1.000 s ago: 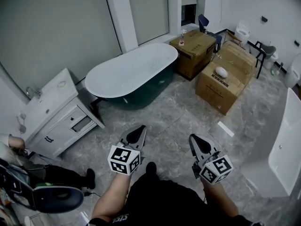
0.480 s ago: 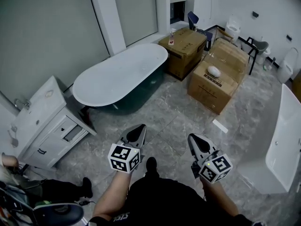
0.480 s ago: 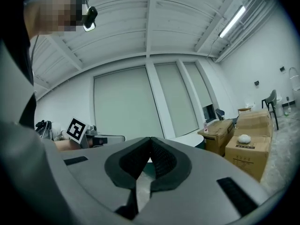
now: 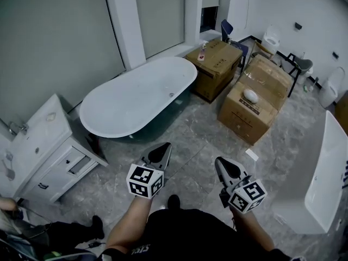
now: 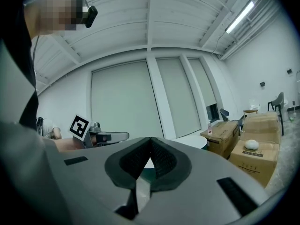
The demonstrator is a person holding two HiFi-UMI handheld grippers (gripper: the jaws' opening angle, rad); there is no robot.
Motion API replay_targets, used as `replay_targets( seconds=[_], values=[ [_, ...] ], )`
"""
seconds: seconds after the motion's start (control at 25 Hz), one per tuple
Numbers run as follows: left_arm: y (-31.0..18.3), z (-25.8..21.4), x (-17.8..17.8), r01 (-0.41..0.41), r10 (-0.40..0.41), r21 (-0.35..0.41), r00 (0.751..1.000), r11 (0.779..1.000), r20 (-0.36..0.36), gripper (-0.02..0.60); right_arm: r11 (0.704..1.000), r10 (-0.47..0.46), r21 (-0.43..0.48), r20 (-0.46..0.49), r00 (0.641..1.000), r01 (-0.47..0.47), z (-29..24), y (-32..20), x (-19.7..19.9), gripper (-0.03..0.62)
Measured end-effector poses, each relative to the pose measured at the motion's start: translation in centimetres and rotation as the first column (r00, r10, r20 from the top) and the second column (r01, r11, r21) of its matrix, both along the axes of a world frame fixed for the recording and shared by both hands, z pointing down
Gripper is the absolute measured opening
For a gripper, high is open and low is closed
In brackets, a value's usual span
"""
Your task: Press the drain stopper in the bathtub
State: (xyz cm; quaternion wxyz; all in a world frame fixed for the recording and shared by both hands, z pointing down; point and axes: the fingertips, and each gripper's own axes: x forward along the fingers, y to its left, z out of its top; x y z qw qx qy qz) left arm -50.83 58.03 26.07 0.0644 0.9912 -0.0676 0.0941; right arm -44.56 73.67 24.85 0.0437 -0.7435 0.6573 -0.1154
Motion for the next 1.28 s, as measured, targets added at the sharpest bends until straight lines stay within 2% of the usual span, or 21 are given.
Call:
replay_targets(
  seconds=[0.16, 0.32, 0.52, 0.84, 1.08, 1.28],
  values=[
    [-4.9, 0.1, 1.3, -0.006, 0.006, 0.005, 1.0, 1.0, 0.0, 0.011, 1.0, 0.022, 0.007, 0.009, 1.0, -0.022, 0.0, -4.8, 2.2, 0.014],
    [-8.7, 1.4, 1.5, -0.011, 0.01, 0.008, 0.999, 1.0, 0.031, 0.011, 1.0, -0.009, 0.013, 0.011, 1.0, 0.009, -0.1, -9.7, 2.1, 0.014],
    [-12.9, 2.1, 1.7, 0.021, -0.02, -0.009, 0.999, 1.0, 0.042, 0.011, 0.998, -0.056, -0.022, 0.029, 0.998, 0.057, 0.8, -14.1, 2.6, 0.014],
    [-18.3, 4.1, 3.5, 0.09, -0.088, -0.022, 0.993, 0.996, 0.077, 0.011, 0.991, -0.134, -0.021, 0.051, 0.99, 0.135, 1.8, -21.1, 6.6, 0.014],
    [-23.7, 6.0, 7.8, 0.175, -0.169, -0.038, 0.978, 0.984, 0.119, 0.011, 0.979, -0.201, -0.013, 0.094, 0.975, 0.203, 3.6, -28.1, 12.3, 0.014],
    [-28.4, 6.7, 15.1, 0.21, -0.197, -0.057, 0.965, 0.976, 0.173, 0.011, 0.969, -0.247, 0.004, 0.12, 0.961, 0.249, 3.5, -33.6, 19.3, 0.014]
  ],
)
